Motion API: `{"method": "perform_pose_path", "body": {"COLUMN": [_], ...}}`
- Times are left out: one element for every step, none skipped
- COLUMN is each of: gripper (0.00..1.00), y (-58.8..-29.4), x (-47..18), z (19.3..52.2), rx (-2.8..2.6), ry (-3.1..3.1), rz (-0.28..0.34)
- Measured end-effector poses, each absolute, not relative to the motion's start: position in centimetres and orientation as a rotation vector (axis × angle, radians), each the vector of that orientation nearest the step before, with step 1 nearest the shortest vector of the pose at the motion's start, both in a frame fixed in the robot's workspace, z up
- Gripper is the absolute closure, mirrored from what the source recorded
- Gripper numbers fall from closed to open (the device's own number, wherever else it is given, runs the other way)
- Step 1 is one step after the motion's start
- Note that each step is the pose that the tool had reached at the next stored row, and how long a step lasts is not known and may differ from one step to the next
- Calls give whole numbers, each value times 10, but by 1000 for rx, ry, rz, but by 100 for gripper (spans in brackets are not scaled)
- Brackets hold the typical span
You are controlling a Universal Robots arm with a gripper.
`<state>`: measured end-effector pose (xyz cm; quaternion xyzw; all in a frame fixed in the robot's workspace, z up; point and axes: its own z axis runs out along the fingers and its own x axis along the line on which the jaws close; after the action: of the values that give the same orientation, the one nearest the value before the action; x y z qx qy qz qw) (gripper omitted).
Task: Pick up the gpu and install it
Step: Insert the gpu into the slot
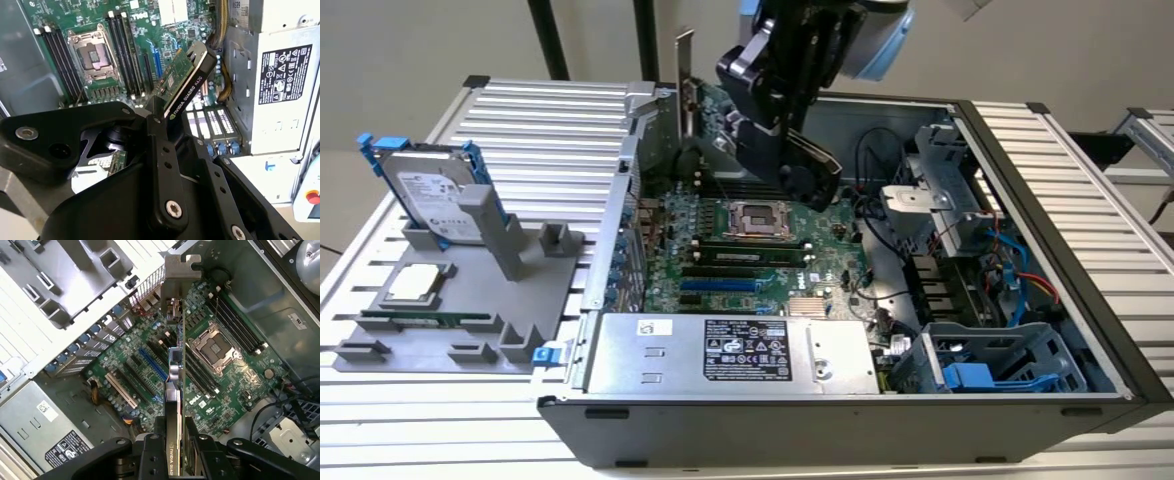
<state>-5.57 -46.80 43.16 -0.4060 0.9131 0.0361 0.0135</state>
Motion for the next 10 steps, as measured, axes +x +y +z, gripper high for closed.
{"method": "perform_pose_path", "body": {"gripper": [100, 100, 100, 100, 100, 100, 100, 100, 100, 100], "y": [-468, -468, -468, -468, -468, -468, -468, -468, -468, -468], "x": [-55, -54, -54, -53, -52, -52, -51, -50, -49, -48], "z": [432, 432, 432, 432, 432, 432, 432, 432, 432, 432], "rx": [-1277, -1290, -1301, -1315, -1326, -1337, -1348, -1359, -1369, -1380], "ry": [2839, 2833, 2828, 2823, 2818, 2813, 2808, 2803, 2798, 2793], "rz": [113, 113, 113, 113, 114, 114, 114, 114, 114, 114]}}
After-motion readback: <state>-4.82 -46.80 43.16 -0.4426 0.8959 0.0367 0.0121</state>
